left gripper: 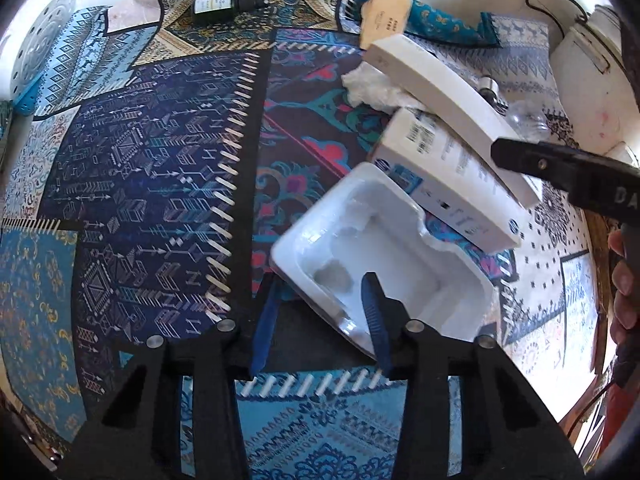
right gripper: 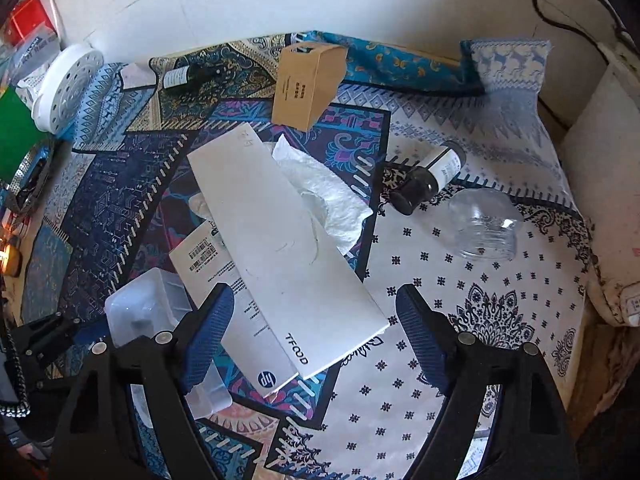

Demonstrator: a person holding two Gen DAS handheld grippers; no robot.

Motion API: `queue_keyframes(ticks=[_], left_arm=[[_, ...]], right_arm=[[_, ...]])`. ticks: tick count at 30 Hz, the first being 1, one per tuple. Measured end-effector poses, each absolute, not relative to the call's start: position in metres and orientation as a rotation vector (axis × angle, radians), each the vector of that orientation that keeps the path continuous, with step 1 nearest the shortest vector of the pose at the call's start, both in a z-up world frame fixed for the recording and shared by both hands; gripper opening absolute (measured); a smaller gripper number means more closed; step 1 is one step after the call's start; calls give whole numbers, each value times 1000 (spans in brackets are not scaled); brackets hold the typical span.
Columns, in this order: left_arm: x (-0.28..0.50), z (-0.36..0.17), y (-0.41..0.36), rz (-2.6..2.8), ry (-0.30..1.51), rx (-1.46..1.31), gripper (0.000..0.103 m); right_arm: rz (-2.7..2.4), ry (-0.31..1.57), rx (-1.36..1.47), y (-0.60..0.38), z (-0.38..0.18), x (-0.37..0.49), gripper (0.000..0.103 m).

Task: Collect trash
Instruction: 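Grasp the white plastic tray with the left tool while the right tool grasps the white box lid, then carry the white tray and white box lid down over the floor bin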

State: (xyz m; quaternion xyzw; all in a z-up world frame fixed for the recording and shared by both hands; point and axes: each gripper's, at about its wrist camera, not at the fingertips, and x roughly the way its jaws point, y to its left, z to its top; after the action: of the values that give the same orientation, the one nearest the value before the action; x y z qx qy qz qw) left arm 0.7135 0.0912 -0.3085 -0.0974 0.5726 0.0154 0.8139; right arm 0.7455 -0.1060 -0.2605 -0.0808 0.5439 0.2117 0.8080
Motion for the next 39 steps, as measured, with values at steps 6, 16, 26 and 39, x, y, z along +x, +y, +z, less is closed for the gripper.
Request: queue_keyframes(ticks=[6, 16, 26, 39], left_arm=[[720, -309, 106, 21, 1236, -274, 22], [719, -301, 86, -4, 1218, -221, 7], [699, -263, 73, 49, 1118, -183, 7], [631, -216, 54, 190, 982, -216, 7]], right_arm=[[466, 1169, -199, -103, -267, 740, 81], [485, 1160, -75, -119, -265, 728, 59], [524, 1058, -54, -131, -232, 691, 52], [589, 991, -89, -169, -206, 622, 49]])
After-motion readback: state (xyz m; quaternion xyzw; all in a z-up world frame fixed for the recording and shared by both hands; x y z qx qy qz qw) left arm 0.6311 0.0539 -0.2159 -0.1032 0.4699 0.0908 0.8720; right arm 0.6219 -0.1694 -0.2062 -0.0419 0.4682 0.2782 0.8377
